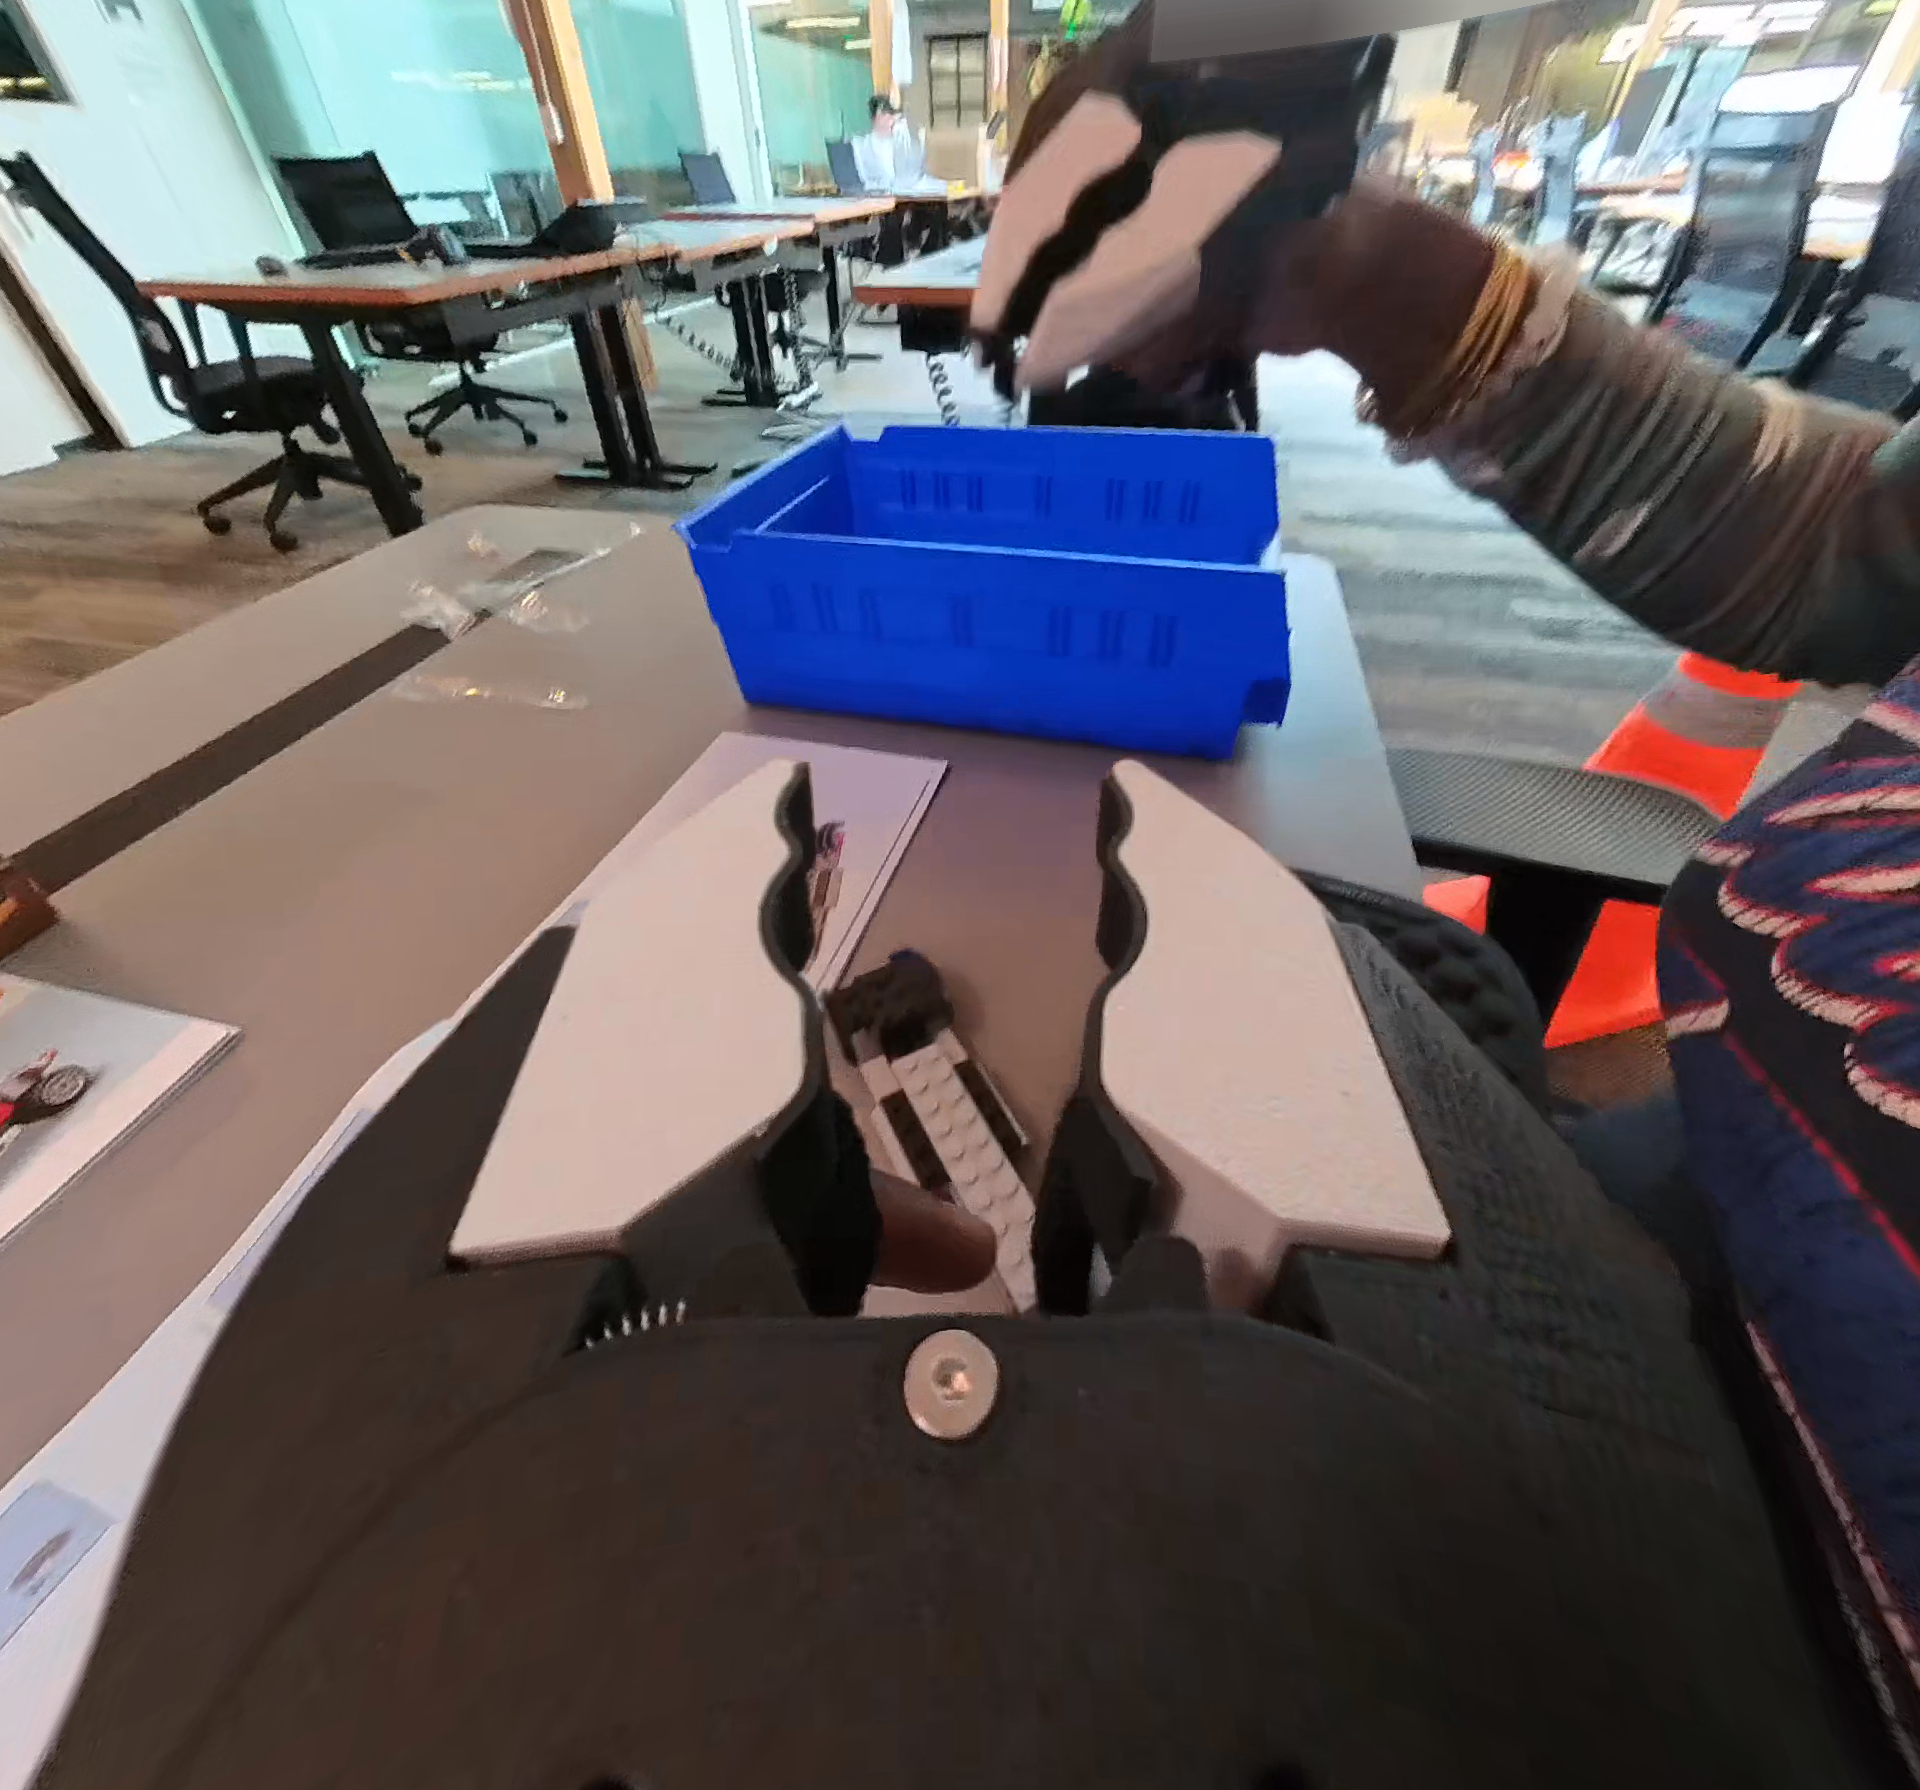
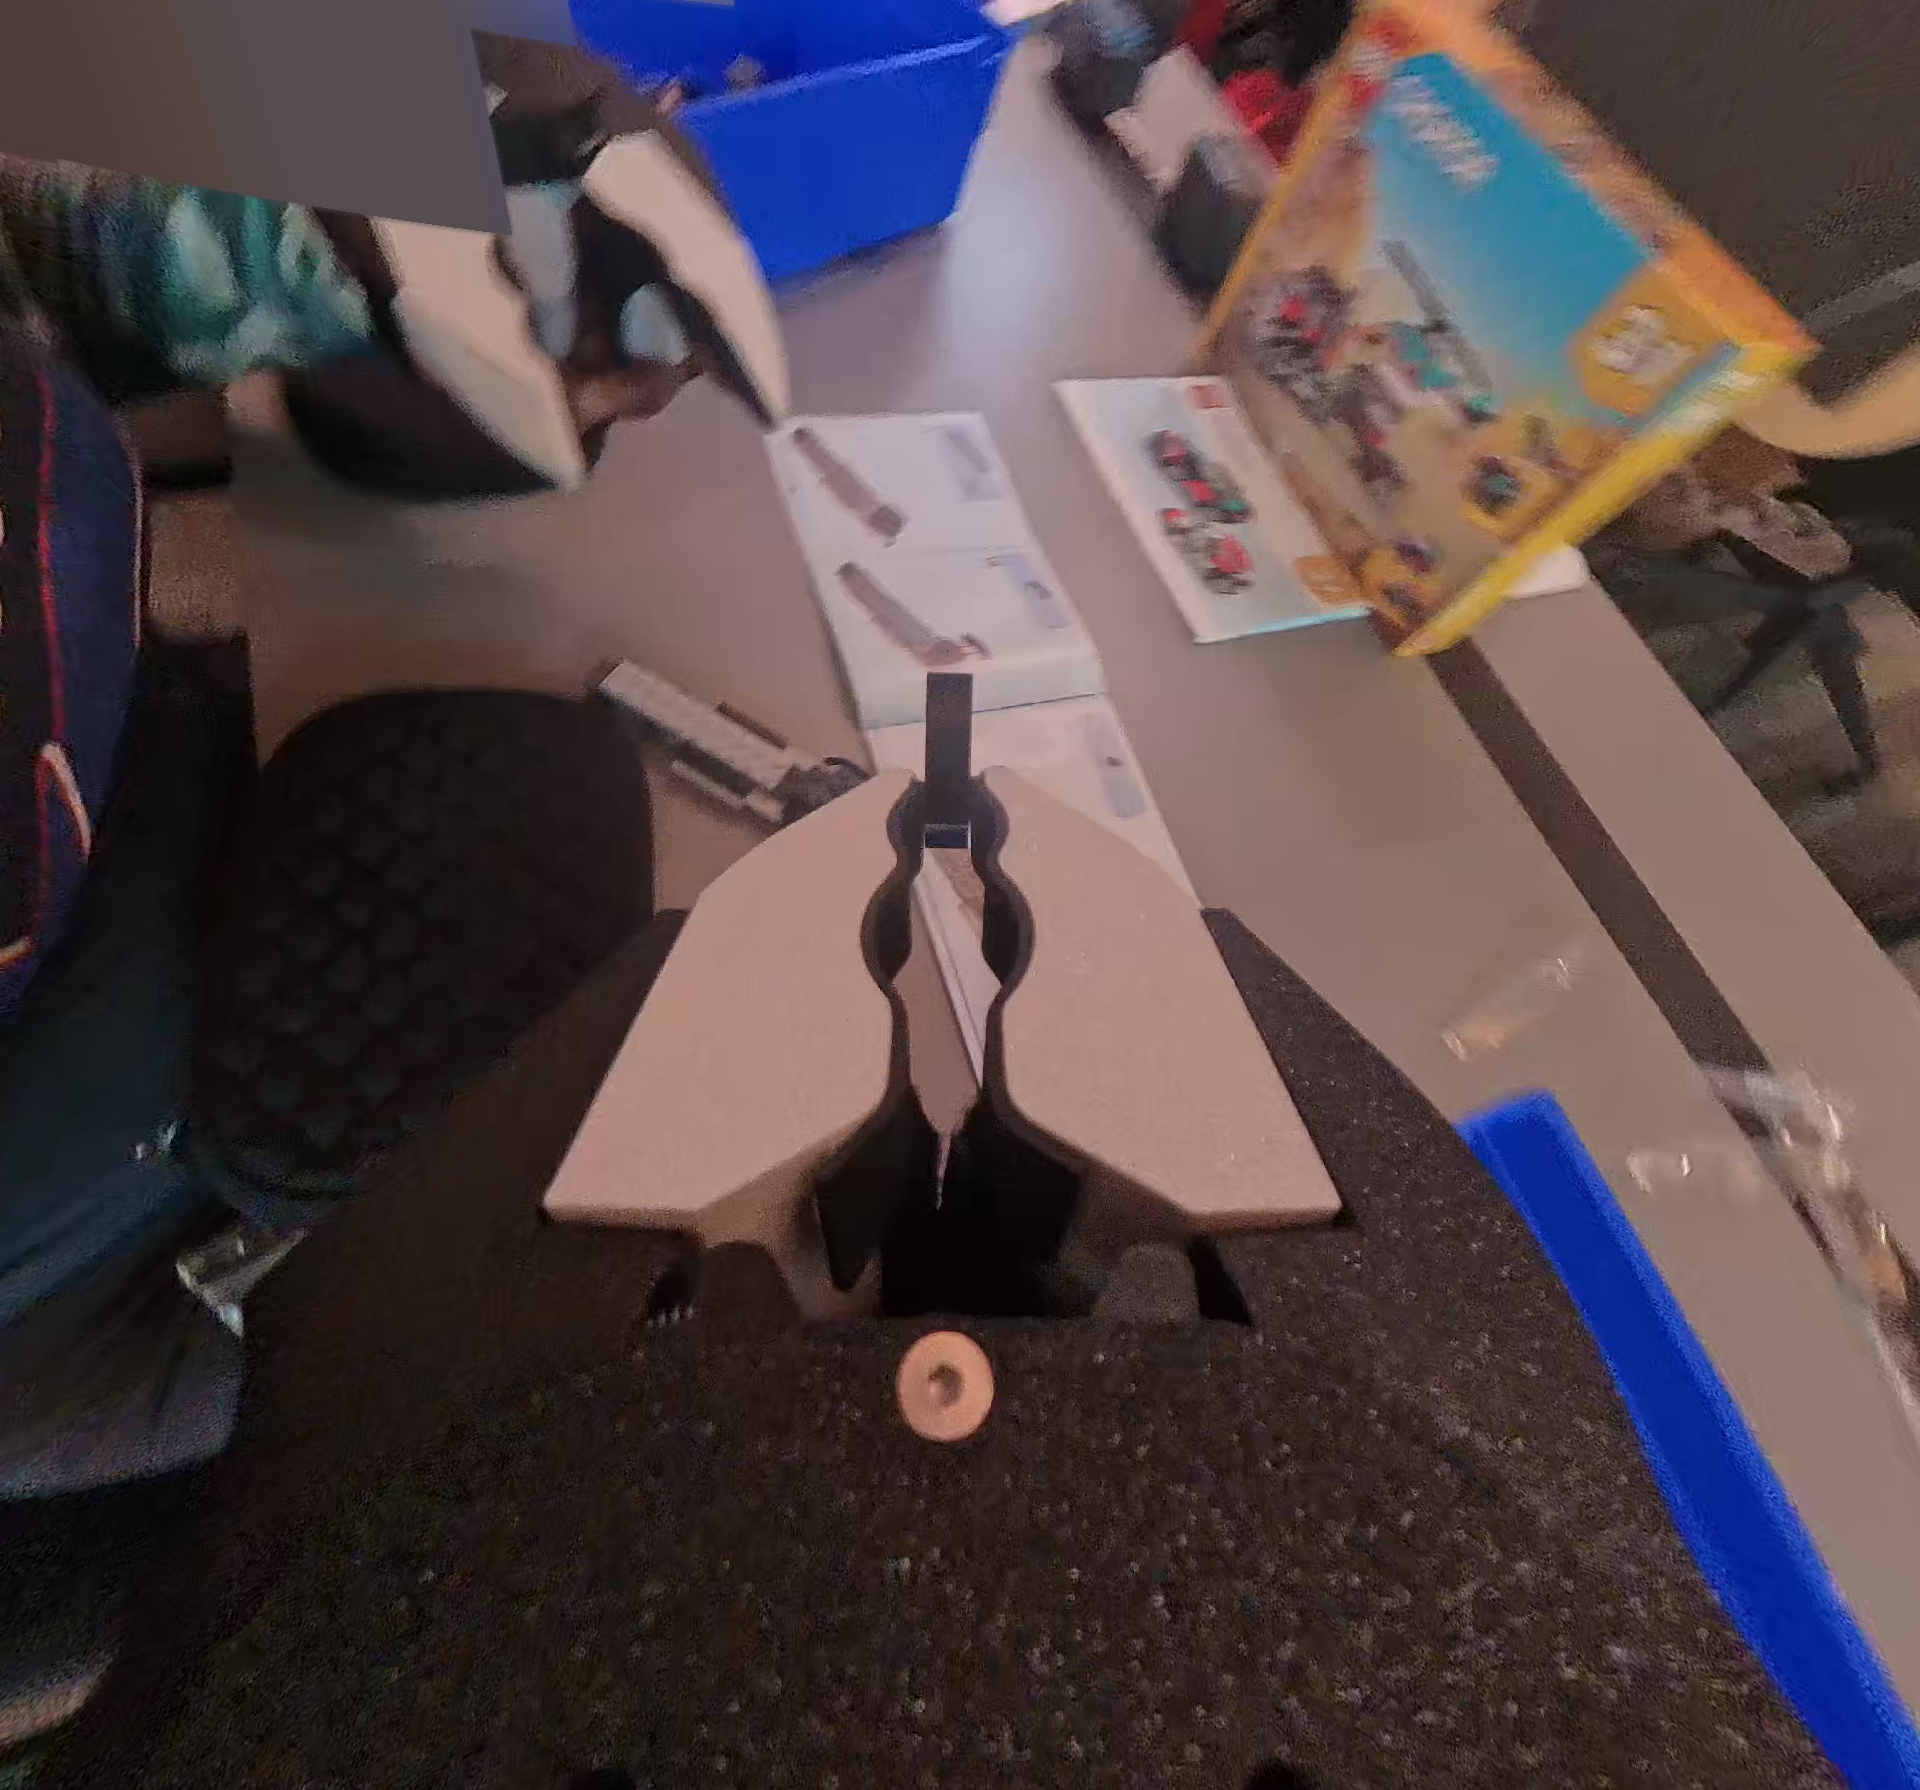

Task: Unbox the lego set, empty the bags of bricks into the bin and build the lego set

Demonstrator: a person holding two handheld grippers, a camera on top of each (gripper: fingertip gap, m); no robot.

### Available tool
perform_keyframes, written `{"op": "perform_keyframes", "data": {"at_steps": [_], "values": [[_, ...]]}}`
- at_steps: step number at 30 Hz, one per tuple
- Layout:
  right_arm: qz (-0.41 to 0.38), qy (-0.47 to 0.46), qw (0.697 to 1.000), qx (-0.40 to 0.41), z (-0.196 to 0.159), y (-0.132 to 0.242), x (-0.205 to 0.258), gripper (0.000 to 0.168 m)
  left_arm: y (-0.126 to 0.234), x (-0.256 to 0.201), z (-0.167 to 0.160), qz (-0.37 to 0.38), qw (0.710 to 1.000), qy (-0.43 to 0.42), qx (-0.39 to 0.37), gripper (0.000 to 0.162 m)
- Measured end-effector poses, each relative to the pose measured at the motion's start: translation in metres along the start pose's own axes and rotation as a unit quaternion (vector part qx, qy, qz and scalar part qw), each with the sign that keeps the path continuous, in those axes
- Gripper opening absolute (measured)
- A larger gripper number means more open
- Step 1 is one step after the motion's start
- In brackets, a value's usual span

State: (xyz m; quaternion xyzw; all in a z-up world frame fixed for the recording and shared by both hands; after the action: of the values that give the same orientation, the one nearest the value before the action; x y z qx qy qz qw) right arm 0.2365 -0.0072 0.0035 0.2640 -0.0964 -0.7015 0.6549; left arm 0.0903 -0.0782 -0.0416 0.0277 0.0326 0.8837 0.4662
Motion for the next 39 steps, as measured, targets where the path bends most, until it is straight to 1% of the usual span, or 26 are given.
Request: {"op": "perform_keyframes", "data": {"at_steps": [2,5,8,11,13,16,19,22,24,27,29,31,34,36,37,39], "values": [[0.046,0.054,0.997,0.035,0.005,-0.024,0.020,0.008,-0.003,-0.002,0.003,-0.008,1.000,-0.004,-0.001,0.044],[0.120,0.140,0.981,0.060,0.014,-0.052,0.047,0.008,-0.009,-0.008,0.000,-0.027,0.999,-0.026,0.019,0.031],[0.157,0.195,0.965,0.084,0.018,-0.070,0.060,0.008,-0.013,-0.017,-0.004,-0.047,0.997,-0.049,0.039,0.026],[0.179,0.212,0.956,0.095,0.020,-0.080,0.066,0.008,-0.013,-0.023,-0.007,-0.045,0.995,-0.076,0.048,0.025],[0.193,0.215,0.953,0.094,0.021,-0.085,0.070,0.008,-0.012,-0.023,-0.009,-0.037,0.994,-0.091,0.052,0.022],[0.202,0.216,0.950,0.096,0.022,-0.090,0.073,0.008,-0.009,-0.023,-0.011,-0.025,0.993,-0.103,0.057,0.009],[0.207,0.205,0.953,0.085,0.021,-0.096,0.075,0.008,-0.003,-0.021,-0.014,-0.018,0.992,-0.103,0.064,0.008],[0.196,0.190,0.960,0.060,0.023,-0.105,0.076,0.009,0.004,-0.017,-0.016,-0.002,0.994,-0.089,0.064,0.008],[0.185,0.172,0.967,0.029,0.027,-0.111,0.075,0.019,0.013,-0.015,-0.015,0.007,0.996,-0.076,0.054,0.008],[0.190,0.135,0.972,-0.037,0.034,-0.119,0.079,0.024,0.026,-0.013,-0.010,0.026,0.997,-0.064,0.027,0.008],[0.193,0.109,0.971,-0.090,0.040,-0.123,0.081,0.022,0.033,-0.013,-0.008,0.032,0.998,-0.054,0.009,0.008],[0.217,0.090,0.962,-0.140,0.045,-0.125,0.085,0.021,0.036,-0.013,-0.007,0.036,0.998,-0.042,-0.002,0.008],[0.244,0.073,0.954,-0.157,0.043,-0.130,0.087,0.022,0.038,-0.013,-0.008,0.036,0.999,-0.035,-0.006,0.008],[0.252,0.078,0.950,-0.168,0.043,-0.131,0.085,0.010,0.039,-0.012,-0.007,0.033,0.999,-0.029,-0.013,0.008],[0.254,0.076,0.948,-0.178,0.044,-0.131,0.084,0.009,0.040,-0.012,-0.006,0.031,0.999,-0.021,-0.021,0.005],[0.267,0.065,0.943,-0.185,0.046,-0.130,0.082,0.009,0.040,-0.010,-0.004,0.029,0.999,-0.008,-0.038,0.008]]}}
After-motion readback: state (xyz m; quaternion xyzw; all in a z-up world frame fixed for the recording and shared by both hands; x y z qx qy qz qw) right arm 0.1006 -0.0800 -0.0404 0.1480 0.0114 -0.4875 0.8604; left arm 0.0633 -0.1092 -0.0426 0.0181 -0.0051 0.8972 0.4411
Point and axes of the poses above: each gripper's, where its closed fingertips meet, y back along the fingers, z out of its top, x = y × z across the jaws, the point moved 3 cm from there along y, back along the fingers, and after that the axes turned 1 degree about -x, right-handed, at the moved point
